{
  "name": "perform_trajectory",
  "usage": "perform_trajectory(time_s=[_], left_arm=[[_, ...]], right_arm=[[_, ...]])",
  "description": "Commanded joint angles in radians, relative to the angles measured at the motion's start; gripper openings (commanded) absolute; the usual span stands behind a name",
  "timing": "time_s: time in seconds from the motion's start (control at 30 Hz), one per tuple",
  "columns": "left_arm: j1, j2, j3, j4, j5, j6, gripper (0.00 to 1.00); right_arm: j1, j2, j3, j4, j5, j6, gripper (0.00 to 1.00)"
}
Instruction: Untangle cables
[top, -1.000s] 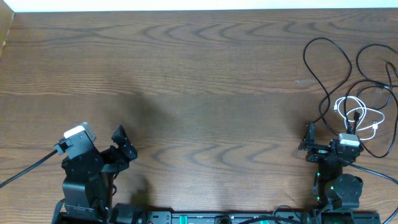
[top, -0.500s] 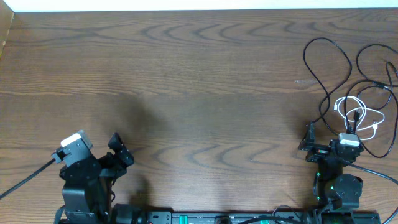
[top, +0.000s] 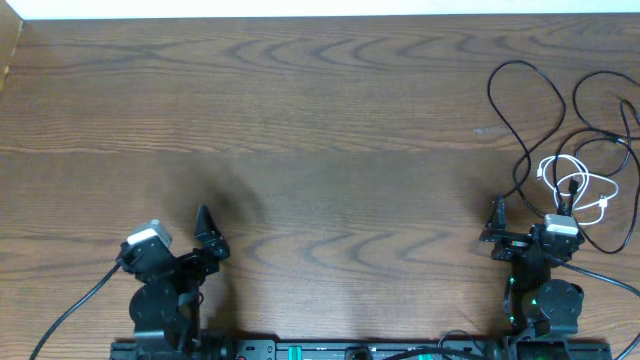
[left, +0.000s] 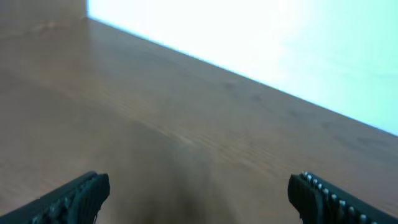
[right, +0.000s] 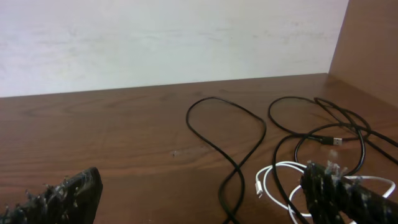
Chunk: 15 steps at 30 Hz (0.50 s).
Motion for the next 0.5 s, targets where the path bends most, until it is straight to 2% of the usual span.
perform_trajectory(time_s=[0.0,0.23,0.47], left_arm=[[0.006,-0.036,-0.060,0.081,0.049,0.085,0.97],[0.006,-0.054,-0.197,0.358,0.081,0.172,0.97],[0.006,-0.054,-0.290,0.528,0.109,0.214,0.97]], right_arm=[[-0.003,-0.006,-0.001,-0.002,-0.001,-0.012,0.99],[-0.003,-0.006,-0.001,-0.002,-0.001,-0.012,0.99],[-0.003,-0.006,-0.001,-0.003,-0.001,-0.012,0.99]])
